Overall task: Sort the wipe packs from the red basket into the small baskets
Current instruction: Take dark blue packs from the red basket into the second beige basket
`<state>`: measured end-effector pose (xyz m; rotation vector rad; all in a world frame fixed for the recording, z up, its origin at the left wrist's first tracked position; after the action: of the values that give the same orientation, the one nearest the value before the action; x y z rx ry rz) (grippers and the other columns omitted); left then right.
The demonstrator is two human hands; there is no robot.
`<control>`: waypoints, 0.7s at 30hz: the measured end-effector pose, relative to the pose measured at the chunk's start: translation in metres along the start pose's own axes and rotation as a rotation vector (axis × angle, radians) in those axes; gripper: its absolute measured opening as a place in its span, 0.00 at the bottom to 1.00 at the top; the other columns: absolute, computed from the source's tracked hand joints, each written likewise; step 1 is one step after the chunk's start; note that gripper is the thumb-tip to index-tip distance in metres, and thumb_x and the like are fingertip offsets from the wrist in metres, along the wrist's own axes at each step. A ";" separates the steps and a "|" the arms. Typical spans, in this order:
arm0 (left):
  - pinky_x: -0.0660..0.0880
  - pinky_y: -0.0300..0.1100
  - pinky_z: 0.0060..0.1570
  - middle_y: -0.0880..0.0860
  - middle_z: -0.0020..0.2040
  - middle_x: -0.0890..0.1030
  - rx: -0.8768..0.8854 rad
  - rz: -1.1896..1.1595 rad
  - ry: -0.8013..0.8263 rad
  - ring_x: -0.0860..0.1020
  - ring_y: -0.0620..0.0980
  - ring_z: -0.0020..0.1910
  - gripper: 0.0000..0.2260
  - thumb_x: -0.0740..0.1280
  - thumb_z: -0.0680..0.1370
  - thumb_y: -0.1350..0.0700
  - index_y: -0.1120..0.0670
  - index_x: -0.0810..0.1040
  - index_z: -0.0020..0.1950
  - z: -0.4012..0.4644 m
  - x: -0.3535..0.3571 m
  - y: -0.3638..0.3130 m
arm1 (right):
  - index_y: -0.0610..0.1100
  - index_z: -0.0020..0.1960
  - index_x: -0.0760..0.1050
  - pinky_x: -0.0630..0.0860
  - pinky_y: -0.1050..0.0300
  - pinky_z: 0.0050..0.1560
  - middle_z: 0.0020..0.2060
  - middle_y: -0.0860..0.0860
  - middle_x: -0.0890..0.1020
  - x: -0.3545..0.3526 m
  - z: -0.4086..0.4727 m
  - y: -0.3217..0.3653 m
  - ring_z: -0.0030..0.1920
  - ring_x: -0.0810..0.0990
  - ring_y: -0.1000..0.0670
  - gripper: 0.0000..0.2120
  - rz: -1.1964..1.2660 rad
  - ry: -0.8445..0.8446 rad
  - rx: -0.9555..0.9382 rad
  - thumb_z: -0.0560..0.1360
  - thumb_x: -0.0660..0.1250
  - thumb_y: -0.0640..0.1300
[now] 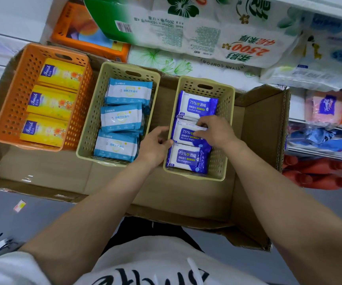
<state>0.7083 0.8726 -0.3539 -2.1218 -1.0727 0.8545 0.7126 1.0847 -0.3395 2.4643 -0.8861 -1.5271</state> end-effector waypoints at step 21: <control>0.70 0.32 0.35 0.46 0.52 0.76 0.020 0.021 -0.004 0.75 0.40 0.47 0.19 0.68 0.79 0.54 0.45 0.72 0.69 -0.001 0.000 -0.002 | 0.44 0.65 0.70 0.78 0.46 0.55 0.60 0.43 0.78 0.003 0.015 0.009 0.60 0.77 0.43 0.20 -0.148 -0.101 0.086 0.76 0.70 0.48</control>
<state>0.7079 0.8736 -0.3521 -2.1197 -1.0409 0.8758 0.6977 1.0785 -0.3459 2.5865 -0.8171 -1.7087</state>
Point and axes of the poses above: each hand's wrist, its own z-axis towards the middle knuckle, its own x-axis out of the palm, y = z × x, the point moved 7 cm from there along z, towards the middle knuckle
